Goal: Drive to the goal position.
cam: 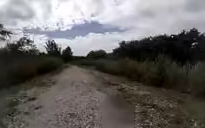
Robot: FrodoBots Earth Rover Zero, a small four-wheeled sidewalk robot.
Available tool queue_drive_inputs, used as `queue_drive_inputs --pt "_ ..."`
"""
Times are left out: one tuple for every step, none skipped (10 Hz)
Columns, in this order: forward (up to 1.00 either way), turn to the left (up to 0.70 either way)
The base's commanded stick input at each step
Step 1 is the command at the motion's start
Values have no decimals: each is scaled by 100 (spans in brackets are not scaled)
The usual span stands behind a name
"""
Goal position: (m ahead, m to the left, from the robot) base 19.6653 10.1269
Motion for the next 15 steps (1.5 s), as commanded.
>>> queue_drive_inputs --pt "85 0" --pt "85 0" --pt "85 0" --pt "85 0" --pt "85 0" --pt "85 0" --pt "85 0" --pt "85 0" --pt "85 0" --pt "85 25" --pt "85 34" --pt "85 34" --pt "85 34" --pt "85 34" --pt "85 34"
